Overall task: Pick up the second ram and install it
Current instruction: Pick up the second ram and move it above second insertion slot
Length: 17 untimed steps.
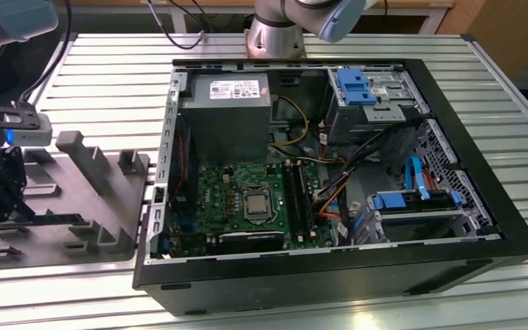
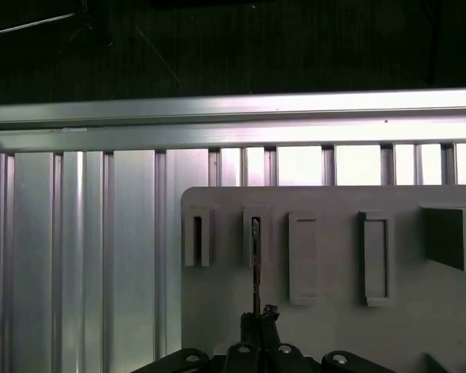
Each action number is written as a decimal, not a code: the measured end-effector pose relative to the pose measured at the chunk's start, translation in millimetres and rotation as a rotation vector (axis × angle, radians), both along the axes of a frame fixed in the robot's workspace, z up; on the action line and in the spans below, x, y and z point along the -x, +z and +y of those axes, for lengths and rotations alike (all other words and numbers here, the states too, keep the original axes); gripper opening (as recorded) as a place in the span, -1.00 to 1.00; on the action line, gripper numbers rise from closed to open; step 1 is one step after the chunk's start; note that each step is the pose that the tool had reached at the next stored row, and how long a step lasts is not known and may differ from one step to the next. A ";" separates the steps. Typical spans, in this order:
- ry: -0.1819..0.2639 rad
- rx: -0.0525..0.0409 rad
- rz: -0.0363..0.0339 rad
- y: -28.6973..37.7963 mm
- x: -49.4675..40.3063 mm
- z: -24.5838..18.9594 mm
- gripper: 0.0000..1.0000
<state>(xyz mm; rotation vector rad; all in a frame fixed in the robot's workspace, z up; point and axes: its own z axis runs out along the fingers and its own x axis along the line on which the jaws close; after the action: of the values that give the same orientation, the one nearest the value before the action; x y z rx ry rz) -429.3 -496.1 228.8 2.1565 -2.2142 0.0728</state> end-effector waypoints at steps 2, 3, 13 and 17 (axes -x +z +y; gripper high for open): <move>0.000 -0.0006 0.0000 0.7 0.0 0.0 -0.76; 0.000 -0.0007 -0.0001 0.8 0.0 0.0 -0.76; 0.000 -0.0037 -0.0001 4.0 0.0 0.0 -0.76; 0.000 -0.0091 0.0001 5.6 0.0 0.0 -0.76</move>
<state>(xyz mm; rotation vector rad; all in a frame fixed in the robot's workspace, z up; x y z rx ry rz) -429.3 -496.1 234.4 2.1611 -2.2188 0.0627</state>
